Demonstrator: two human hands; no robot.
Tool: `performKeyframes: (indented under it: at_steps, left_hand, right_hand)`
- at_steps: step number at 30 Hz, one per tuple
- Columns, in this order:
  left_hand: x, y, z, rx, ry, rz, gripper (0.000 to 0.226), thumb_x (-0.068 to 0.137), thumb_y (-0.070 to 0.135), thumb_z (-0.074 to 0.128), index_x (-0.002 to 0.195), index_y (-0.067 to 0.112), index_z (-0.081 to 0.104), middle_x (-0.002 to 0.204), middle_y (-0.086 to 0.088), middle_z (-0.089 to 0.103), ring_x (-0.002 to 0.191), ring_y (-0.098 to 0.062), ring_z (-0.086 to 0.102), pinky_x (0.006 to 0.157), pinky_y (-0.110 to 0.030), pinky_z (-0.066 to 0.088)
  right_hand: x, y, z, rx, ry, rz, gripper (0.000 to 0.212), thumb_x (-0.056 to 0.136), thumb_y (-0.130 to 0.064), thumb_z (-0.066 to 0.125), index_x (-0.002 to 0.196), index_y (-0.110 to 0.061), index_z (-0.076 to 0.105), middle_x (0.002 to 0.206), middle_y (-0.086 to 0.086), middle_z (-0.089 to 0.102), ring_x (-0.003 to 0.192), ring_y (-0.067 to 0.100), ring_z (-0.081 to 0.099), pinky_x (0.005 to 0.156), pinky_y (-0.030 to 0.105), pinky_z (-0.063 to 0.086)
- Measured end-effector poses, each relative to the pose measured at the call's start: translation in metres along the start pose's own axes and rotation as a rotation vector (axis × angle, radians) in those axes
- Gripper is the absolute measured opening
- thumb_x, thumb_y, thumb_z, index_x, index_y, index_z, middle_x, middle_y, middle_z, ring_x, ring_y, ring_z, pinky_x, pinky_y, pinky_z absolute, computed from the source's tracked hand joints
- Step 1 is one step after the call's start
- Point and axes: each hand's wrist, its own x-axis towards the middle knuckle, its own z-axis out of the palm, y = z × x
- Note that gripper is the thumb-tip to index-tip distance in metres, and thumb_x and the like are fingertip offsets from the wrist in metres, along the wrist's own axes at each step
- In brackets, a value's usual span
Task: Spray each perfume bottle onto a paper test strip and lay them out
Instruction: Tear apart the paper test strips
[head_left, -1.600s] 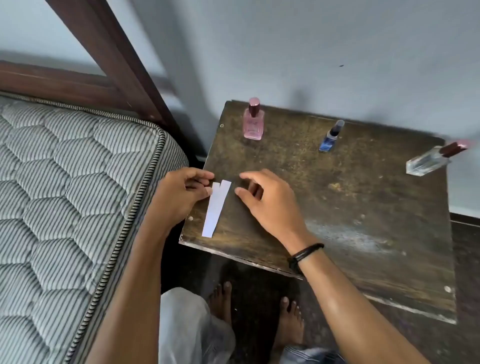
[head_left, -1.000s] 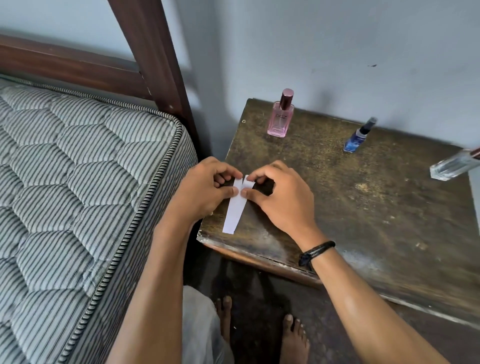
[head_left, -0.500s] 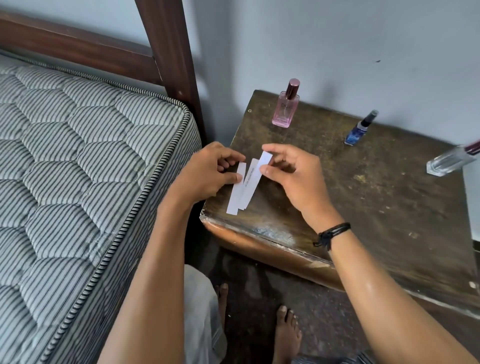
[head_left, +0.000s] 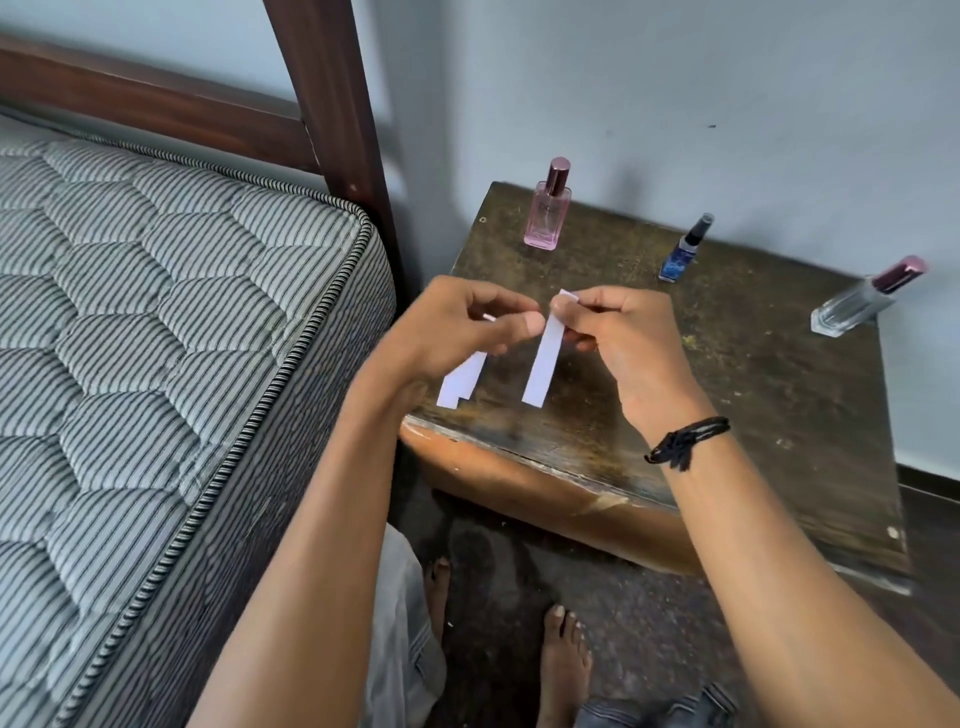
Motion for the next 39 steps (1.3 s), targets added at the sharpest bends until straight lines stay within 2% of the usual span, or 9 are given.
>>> performKeyframes:
  at_steps: [3,5,9,15,19,23,28,34,39]
  left_hand:
    - [-0.001,0.004,0.023,-0.054,-0.090,-0.124,0.026,0.084,0.020,0.078,0.103,0.002,0.076,0.096,-0.016,0.076,0.083,-0.013,0.068,0.070,-0.022,0.058]
    - [0.000,0.003,0.034,-0.079,-0.121,-0.164,0.021,0.087,0.017,0.076,0.097,-0.001,0.076,0.088,-0.015,0.077,0.077,-0.012,0.066,0.066,-0.020,0.053]
    - [0.003,0.002,0.038,-0.071,-0.089,-0.206,0.009,0.088,0.013,0.074,0.083,0.005,0.075,0.075,-0.010,0.075,0.065,-0.009,0.065,0.056,-0.015,0.049]
    - [0.005,-0.001,0.039,-0.005,-0.055,-0.222,0.020,0.087,0.014,0.076,0.071,0.005,0.069,0.068,-0.013,0.072,0.048,-0.009,0.058,0.044,-0.015,0.039]
    - [0.005,-0.003,0.039,0.015,-0.049,-0.241,0.020,0.086,0.014,0.077,0.071,0.004,0.068,0.070,-0.016,0.073,0.044,-0.007,0.058,0.042,-0.014,0.037]
    - [0.007,-0.005,0.042,0.043,-0.043,-0.252,0.021,0.085,0.017,0.078,0.069,0.007,0.069,0.069,-0.012,0.074,0.046,-0.009,0.058,0.043,-0.017,0.038]
    - [0.008,-0.006,0.042,0.019,-0.017,-0.244,0.021,0.085,0.016,0.079,0.070,0.006,0.068,0.069,-0.013,0.074,0.043,-0.008,0.057,0.040,-0.014,0.036]
    - [0.009,-0.006,0.042,0.017,0.003,-0.234,0.022,0.080,0.022,0.083,0.071,0.005,0.072,0.066,-0.010,0.073,0.043,-0.009,0.055,0.041,-0.015,0.036]
    - [0.009,-0.008,0.043,0.073,0.019,-0.229,0.027,0.076,0.026,0.086,0.073,0.002,0.074,0.057,-0.003,0.067,0.046,-0.010,0.052,0.041,-0.015,0.036]
  right_hand:
    - [0.000,0.000,-0.005,0.015,0.065,0.013,0.006,0.090,-0.013,0.078,0.084,-0.010,0.079,0.075,0.000,0.074,0.063,0.006,0.061,0.057,0.018,0.048]
    - [0.001,0.000,-0.006,0.011,0.094,0.021,0.007,0.089,-0.013,0.078,0.084,-0.008,0.079,0.074,0.001,0.073,0.062,0.007,0.059,0.057,0.018,0.049]
    - [0.003,0.001,-0.006,-0.003,0.101,0.037,0.011,0.087,-0.013,0.080,0.077,-0.012,0.078,0.072,0.002,0.072,0.061,0.007,0.059,0.055,0.016,0.049]
    - [0.006,0.003,-0.008,-0.033,0.081,0.033,0.010,0.087,-0.014,0.080,0.078,-0.014,0.078,0.073,-0.001,0.072,0.058,0.002,0.058,0.057,0.017,0.050]
    - [0.008,0.005,-0.011,-0.066,0.021,0.019,0.011,0.091,-0.011,0.076,0.083,-0.017,0.080,0.080,-0.003,0.077,0.065,0.004,0.060,0.063,0.019,0.052]
    - [0.009,0.007,-0.012,-0.074,0.024,0.013,0.005,0.091,-0.010,0.076,0.091,-0.013,0.081,0.084,0.000,0.078,0.065,0.003,0.063,0.066,0.021,0.054]
    - [0.009,0.003,-0.012,-0.023,0.035,-0.011,0.007,0.088,-0.009,0.079,0.085,-0.015,0.079,0.077,0.001,0.076,0.067,0.006,0.064,0.066,0.020,0.055]
    - [0.010,0.004,-0.013,-0.010,0.009,-0.011,0.002,0.086,-0.011,0.081,0.087,-0.013,0.080,0.090,0.011,0.079,0.076,0.012,0.067,0.068,0.023,0.054]
    - [0.011,0.008,-0.013,-0.055,0.013,-0.036,0.008,0.087,-0.008,0.080,0.082,-0.014,0.078,0.082,0.008,0.076,0.067,0.008,0.063,0.062,0.020,0.053]
